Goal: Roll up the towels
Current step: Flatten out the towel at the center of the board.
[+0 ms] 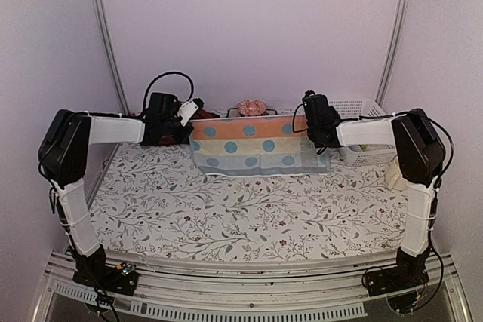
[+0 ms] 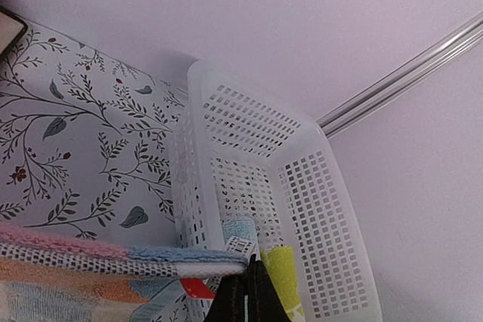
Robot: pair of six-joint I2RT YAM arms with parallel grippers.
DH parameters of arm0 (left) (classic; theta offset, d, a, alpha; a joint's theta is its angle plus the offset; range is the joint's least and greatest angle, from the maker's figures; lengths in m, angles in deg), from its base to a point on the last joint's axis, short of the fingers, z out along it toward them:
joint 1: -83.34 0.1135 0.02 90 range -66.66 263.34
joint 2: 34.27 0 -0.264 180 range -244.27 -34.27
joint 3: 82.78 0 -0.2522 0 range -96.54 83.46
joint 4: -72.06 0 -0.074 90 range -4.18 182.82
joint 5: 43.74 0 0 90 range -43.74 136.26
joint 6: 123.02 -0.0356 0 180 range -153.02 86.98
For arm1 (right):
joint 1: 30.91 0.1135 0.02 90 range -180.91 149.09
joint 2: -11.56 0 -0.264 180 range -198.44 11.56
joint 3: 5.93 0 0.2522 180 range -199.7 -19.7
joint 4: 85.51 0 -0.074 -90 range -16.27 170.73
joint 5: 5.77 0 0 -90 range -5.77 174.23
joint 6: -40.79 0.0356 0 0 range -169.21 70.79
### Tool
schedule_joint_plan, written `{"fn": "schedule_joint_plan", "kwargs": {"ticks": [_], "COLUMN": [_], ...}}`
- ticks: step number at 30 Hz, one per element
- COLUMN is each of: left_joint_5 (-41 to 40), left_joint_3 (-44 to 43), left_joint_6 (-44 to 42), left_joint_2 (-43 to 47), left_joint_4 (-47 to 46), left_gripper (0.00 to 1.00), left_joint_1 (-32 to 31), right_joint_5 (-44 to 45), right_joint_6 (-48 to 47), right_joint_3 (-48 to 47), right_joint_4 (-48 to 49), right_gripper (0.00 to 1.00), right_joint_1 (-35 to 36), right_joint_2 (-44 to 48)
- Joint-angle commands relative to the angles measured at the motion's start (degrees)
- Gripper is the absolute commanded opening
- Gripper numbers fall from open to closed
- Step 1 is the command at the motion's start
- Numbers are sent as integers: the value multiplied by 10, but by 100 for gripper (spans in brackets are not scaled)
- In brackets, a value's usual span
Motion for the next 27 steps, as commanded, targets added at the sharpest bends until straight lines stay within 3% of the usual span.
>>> {"fn": "schedule_joint_plan", "kwargs": {"ticks": [1, 7, 15, 24, 27], "left_joint_5": [-43, -36, 16, 73, 74], "left_joint_3": [7, 76, 224, 392, 381], "left_joint_6": [-13, -21, -27, -77, -58], "left_joint_2": [2, 100, 340, 717, 746], "left_joint_4": [-18, -10, 46, 164, 241], "left_gripper": [0, 0, 0, 0, 0], "left_joint_1": [6, 7, 10, 15, 14], "right_joint_5": [27, 21, 70, 238, 289], "right_joint_6": [-8, 10, 40, 129, 188], "right_joint_3": [-6, 48, 157, 207, 193], "right_joint_4": [17, 12, -30, -161, -244], "right_gripper": [2, 2, 2, 2, 1], "right_joint_1": [-15, 10, 96, 285, 336], "right_joint_2": [-3, 96, 246, 372, 371]}}
